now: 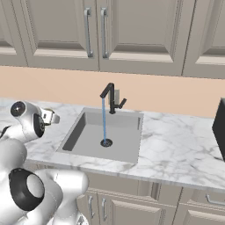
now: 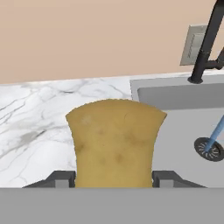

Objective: Soak the sponge with water for a few seconds and then drop it inside the sink.

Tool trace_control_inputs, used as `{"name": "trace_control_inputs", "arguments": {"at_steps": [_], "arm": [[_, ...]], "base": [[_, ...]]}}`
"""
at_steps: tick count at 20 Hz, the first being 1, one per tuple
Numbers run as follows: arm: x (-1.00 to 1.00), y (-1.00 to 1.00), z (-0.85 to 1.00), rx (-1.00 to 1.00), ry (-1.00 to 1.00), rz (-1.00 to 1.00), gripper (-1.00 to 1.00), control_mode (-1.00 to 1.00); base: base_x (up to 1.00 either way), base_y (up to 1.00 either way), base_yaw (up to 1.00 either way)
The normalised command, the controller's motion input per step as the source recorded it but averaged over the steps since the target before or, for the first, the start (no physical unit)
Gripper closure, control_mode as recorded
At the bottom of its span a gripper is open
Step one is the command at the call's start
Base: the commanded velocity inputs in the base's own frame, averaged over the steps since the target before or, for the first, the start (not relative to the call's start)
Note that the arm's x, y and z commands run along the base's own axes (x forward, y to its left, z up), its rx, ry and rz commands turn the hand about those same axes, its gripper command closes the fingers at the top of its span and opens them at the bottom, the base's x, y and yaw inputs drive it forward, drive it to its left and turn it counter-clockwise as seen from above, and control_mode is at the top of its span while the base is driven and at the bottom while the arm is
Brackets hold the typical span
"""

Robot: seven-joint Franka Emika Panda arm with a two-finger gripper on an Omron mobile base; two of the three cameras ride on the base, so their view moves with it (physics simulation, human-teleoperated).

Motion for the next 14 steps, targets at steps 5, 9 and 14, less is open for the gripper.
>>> {"name": "trace_control_inputs", "arguments": {"at_steps": [5, 9, 14], "arm": [[-0.11, -0.45, 0.0, 0.0, -0.01, -0.03, 1.0, -1.0], [-0.03, -0.44, 0.0, 0.0, 0.0, -0.06, 1.0, -1.0], [0.0, -0.41, 0.0, 0.0, 0.0, -0.08, 1.0, -1.0]], "base": [[0.0, 0.0, 0.0], [0.0, 0.0, 0.0], [0.0, 0.0, 0.0]]}}
